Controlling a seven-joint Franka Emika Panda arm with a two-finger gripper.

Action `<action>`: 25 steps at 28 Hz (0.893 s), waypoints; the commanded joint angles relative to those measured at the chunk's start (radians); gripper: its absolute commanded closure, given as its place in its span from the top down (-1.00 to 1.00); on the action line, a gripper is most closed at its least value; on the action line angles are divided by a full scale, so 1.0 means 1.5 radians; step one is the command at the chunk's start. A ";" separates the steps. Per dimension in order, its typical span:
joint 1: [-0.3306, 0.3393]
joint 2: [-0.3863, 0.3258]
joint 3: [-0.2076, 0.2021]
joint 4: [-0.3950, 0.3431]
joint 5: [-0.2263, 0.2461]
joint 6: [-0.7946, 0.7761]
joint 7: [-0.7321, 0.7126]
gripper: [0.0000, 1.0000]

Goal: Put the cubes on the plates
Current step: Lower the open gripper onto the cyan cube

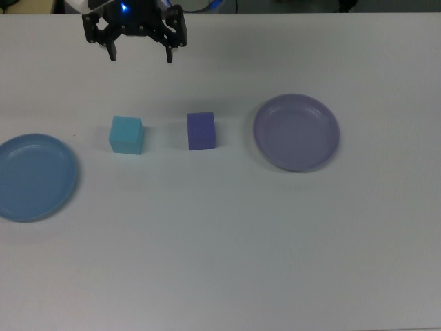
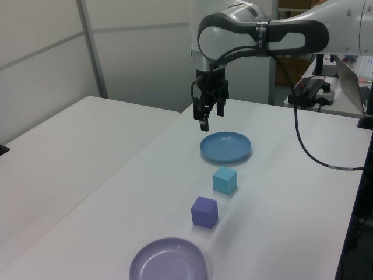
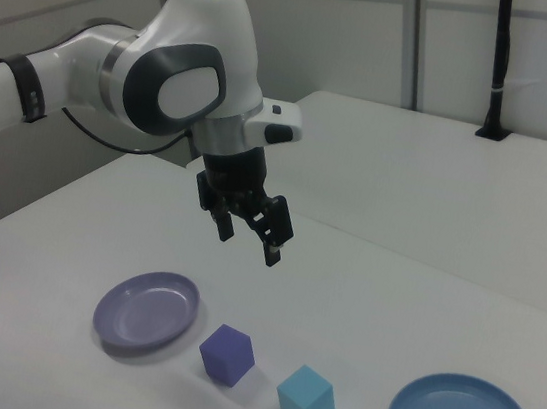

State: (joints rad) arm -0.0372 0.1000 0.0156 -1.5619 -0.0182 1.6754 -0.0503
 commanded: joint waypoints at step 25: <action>-0.051 0.104 0.002 -0.191 -0.049 0.229 -0.011 1.00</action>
State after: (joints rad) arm -0.1381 0.2879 0.0210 -1.7170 -0.0481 1.8938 -0.0739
